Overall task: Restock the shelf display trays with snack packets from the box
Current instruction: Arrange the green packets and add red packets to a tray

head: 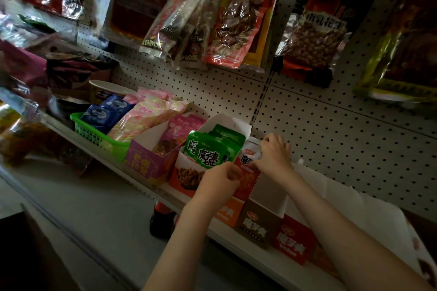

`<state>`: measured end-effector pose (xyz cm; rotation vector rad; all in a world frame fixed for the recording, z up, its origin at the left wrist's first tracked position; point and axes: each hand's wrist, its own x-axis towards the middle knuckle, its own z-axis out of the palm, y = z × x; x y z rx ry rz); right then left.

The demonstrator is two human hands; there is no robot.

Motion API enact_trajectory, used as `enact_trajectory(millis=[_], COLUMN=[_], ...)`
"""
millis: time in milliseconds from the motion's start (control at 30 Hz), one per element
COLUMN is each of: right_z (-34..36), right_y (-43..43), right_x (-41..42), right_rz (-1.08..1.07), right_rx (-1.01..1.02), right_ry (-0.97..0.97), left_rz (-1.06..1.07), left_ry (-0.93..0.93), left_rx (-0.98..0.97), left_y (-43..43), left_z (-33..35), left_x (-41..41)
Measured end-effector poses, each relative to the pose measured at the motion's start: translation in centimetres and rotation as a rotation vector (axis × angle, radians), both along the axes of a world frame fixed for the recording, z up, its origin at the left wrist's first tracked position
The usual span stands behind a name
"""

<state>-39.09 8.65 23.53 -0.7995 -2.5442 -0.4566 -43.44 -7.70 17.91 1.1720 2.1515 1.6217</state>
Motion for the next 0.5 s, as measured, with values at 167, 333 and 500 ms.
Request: enact_trajectory(millis=[167, 333, 500], right_z=[0.4, 3.1, 2.8], right_y=[-0.4, -6.3, -14.0], right_x=[0.0, 0.9, 0.3], right_rz=[0.002, 0.184, 0.564], right_rx=[-0.138, -0.195, -0.183], right_ry=[0.038, 0.202, 0.289], left_rz=[-0.007, 0.022, 0.226], left_ry=[-0.009, -0.105, -0.024], left_rx=[0.033, 0.171, 0.187], left_y=[0.0, -2.7, -7.7], left_z=[0.4, 1.9, 2.6], left_x=[0.4, -1.3, -4.3])
